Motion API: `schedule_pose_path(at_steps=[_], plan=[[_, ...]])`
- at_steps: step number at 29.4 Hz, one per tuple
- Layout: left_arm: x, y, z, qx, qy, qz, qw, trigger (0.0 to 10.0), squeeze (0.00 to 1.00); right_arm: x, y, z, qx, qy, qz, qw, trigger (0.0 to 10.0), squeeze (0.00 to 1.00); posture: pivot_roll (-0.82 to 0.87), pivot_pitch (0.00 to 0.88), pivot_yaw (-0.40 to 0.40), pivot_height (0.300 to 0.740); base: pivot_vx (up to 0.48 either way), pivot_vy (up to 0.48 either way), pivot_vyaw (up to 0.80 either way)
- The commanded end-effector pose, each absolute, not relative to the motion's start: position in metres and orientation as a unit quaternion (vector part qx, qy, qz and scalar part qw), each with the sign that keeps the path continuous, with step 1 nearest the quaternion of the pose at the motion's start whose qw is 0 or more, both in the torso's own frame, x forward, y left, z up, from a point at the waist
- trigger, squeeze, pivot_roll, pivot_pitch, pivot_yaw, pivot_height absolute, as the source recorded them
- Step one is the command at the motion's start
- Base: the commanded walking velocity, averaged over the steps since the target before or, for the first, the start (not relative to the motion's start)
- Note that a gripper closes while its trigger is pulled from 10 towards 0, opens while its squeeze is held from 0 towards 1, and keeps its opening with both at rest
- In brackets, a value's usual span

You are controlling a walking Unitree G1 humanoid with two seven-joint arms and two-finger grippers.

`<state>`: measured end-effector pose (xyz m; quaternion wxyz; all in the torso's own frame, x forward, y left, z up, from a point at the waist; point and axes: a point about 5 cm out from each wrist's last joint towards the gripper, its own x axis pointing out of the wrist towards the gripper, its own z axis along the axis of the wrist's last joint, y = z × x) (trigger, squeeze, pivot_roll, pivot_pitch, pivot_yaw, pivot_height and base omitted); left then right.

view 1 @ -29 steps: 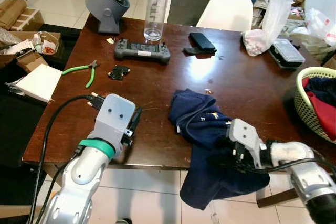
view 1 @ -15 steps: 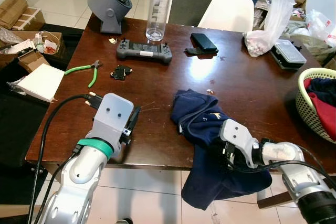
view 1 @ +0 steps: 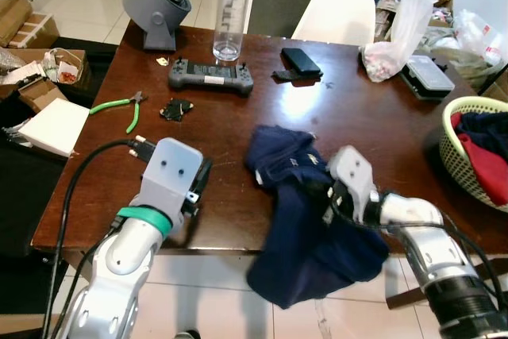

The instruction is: Hang hanger

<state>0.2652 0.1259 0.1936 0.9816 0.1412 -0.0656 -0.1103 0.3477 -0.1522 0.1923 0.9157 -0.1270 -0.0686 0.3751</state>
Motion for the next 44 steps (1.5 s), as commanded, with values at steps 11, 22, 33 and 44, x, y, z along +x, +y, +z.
schedule_pose_path(at_steps=[11, 22, 33, 44], plan=[[0.231, 0.107, 0.2, 0.081, -0.05, -0.304, 0.948, 10.0, 0.0, 0.388, -0.11, 0.315, 0.061, -0.277, 0.17, 0.944, 0.0, 0.0, 0.12, 0.092, -0.033, 0.74, 0.0, 0.0, 0.0], [0.216, 0.122, 0.201, 0.077, -0.033, -0.293, 0.952, 10.0, 0.0, 0.389, -0.107, 0.267, -0.08, -0.221, 0.16, 0.959, 4.9, 0.0, 0.13, 0.108, -0.046, 0.74, 0.0, 0.0, 0.0], [0.229, 0.119, 0.199, 0.076, -0.028, -0.28, 0.957, 10.0, 0.0, 0.379, -0.136, 0.188, -0.273, -0.077, 0.22, 0.933, 10.0, 0.0, 0.1, 0.108, -0.028, 0.74, 0.0, 0.0, 0.0], [0.229, 0.12, 0.201, 0.076, -0.028, -0.267, 0.96, 10.0, 0.0, 0.361, -0.126, 0.191, -0.138, -0.032, 0.4, 0.906, 10.0, 1.0, 0.11, 0.11, -0.034, 0.74, 0.0, 0.0, 0.0]])
